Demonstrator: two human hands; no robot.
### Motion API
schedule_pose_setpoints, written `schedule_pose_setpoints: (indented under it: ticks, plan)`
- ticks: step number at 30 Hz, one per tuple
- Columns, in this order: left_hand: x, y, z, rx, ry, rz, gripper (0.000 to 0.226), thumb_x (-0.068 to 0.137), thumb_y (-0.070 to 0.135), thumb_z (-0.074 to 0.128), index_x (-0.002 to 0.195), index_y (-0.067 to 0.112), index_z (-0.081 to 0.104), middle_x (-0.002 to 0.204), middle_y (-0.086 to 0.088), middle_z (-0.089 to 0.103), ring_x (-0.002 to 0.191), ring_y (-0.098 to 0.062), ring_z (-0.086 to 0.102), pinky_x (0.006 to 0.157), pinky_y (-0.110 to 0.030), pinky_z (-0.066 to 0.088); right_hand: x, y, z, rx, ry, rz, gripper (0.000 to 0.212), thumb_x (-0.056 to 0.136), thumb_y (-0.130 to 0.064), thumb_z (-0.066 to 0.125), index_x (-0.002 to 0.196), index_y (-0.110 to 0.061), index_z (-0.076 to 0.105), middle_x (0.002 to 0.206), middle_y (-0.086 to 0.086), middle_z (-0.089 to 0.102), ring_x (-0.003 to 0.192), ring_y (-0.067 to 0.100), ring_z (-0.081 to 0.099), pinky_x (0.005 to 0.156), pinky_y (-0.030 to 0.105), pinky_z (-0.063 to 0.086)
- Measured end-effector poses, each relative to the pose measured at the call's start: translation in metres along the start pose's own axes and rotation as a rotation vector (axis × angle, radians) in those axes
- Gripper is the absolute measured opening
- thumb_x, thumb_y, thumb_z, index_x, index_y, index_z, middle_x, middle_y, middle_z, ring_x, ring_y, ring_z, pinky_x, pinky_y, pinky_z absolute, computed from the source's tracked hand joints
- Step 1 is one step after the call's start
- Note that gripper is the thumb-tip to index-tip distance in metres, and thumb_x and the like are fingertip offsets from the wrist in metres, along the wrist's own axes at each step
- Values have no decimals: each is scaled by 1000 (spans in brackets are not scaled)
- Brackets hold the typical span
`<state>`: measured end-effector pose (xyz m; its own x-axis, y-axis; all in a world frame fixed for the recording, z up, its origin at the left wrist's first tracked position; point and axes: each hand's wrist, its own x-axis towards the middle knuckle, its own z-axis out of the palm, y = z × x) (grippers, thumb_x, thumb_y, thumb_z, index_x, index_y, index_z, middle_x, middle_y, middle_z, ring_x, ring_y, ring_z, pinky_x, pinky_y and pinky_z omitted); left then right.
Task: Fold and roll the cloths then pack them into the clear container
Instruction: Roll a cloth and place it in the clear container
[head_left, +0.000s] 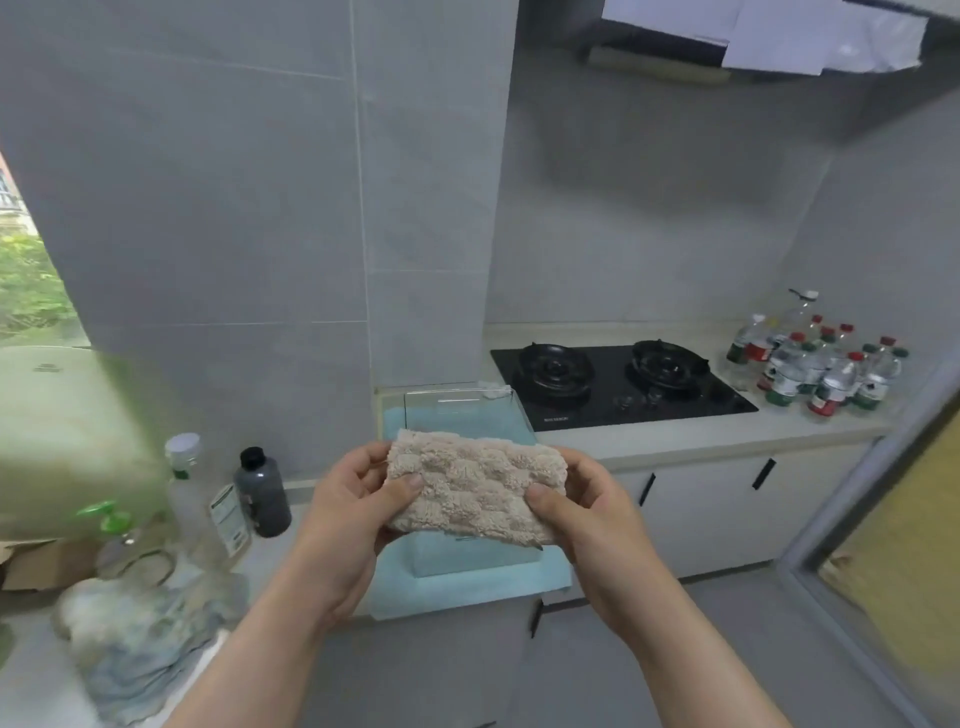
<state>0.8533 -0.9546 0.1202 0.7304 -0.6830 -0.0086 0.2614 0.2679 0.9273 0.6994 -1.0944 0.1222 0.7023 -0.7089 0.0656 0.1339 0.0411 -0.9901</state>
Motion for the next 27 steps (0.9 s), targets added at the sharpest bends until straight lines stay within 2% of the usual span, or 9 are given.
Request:
schedule_pose_setpoints:
  ticks: [3,6,10,12,16,18,20,24,27]
  plan:
    - [41,-6,2,-8,18,-15,23,87,-5,57,105,9,57,92,-9,73,79,-20,70,68,-33,59,34,8,-3,-45,-44,10,39,72,-15,66,111,-15,64,104,8,73,96,19,68,79,29,52]
    - [86,-14,5,3,17,-52,13,89,-3,55,98,7,57,82,-9,72,71,-19,69,64,-32,58,73,13,-11,-113,-138,73,53,69,-12,67,120,-22,59,111,10,67,92,14,67,72,23,52]
    - [152,-27,10,66,-16,-128,11,91,1,55,96,4,64,83,-13,71,73,-20,68,64,-32,56,133,14,-28,-309,-351,123,83,68,-7,69,135,-48,44,132,-9,54,107,15,63,83,32,57]
    - [183,-35,16,121,-42,-164,12,91,2,58,99,2,67,86,-15,71,75,-21,68,63,-32,55,163,14,-32,-385,-480,141,91,69,-6,69,135,-60,37,136,-20,48,109,9,61,82,30,56]
    - [236,-52,29,198,20,-195,18,86,7,68,102,3,63,84,-9,69,73,-18,67,62,-31,52,222,25,-32,-436,-625,214,90,70,-3,67,134,-60,39,135,-21,49,85,9,64,63,24,50]
    - [257,-60,29,250,79,-198,20,86,14,70,101,4,60,86,-10,67,74,-21,66,66,-36,52,247,40,-30,-500,-635,234,82,72,-4,65,130,-58,44,136,-25,45,65,6,57,57,23,46]
    - [271,-69,22,323,140,-191,16,90,18,66,97,5,61,88,-10,68,78,-22,68,75,-41,57,269,61,-29,-555,-597,278,77,73,-6,65,129,-55,45,130,-21,50,58,2,54,56,20,46]
    - [276,-90,-14,687,255,-96,20,94,24,57,77,15,61,74,1,61,74,-19,61,77,-42,54,304,120,-25,-828,-524,346,80,71,-21,65,140,-44,34,127,-11,47,93,7,59,75,18,51]
    - [273,-107,-40,887,230,-89,29,95,22,55,66,20,53,66,5,54,65,-13,52,68,-34,46,322,174,-15,-1100,-513,384,82,74,-24,59,146,-39,22,119,1,36,96,24,56,82,28,51]
